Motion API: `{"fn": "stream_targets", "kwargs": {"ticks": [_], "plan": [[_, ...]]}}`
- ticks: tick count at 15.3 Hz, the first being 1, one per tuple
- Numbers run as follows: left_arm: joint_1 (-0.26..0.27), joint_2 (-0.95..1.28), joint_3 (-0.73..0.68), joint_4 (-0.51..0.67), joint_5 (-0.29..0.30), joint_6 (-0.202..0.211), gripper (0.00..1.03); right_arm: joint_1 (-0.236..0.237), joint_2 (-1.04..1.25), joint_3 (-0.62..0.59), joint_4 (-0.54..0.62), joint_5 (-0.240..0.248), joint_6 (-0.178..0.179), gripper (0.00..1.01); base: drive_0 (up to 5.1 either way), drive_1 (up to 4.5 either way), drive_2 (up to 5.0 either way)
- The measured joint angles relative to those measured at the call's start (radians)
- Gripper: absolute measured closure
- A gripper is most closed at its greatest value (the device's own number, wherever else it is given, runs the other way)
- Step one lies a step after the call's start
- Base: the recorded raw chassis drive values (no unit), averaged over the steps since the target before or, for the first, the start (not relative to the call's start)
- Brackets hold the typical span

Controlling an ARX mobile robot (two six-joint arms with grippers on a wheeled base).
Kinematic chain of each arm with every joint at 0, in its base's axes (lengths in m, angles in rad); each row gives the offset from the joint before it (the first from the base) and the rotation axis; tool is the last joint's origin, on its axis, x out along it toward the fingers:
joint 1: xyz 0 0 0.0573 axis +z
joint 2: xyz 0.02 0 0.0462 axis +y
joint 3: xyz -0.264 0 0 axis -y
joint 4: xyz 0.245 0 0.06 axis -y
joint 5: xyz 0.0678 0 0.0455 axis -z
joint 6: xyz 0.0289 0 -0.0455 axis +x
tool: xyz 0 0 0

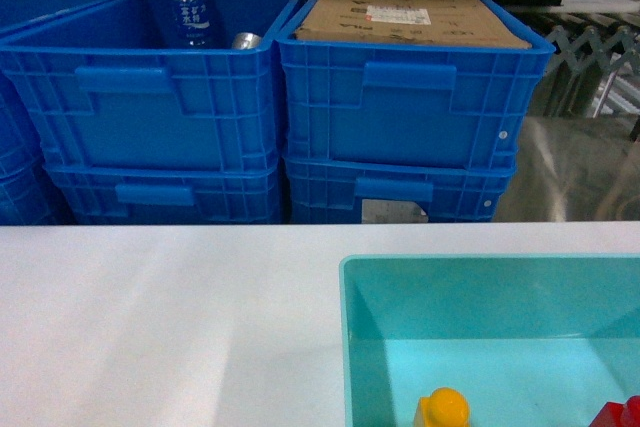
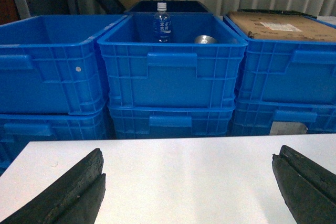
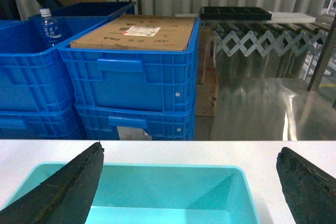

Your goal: Pick red block from blue box to shelf

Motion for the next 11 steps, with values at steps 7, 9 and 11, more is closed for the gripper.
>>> {"fn": "stream_targets", "kwargs": {"ticks": [7,9,11], "plan": [[0.000,0.000,0.000,0.000,0.000,0.000,0.05,0.075,0.484,0.210,0.031,-0.065,0.120,0.03,0.0,0.00,0.0],[0.000,0.000,0.000,0.000,0.000,0.000,0.05,0.113,0.584,0.254,0.054,-0.072,0.141,0.03,0.0,0.00,0.0],[0.000,0.000,0.000,0.000,0.000,0.000,0.05,0.134,0.710,0.286,0.072,-0.079,0.166,0.03,0.0,0.00,0.0]]}}
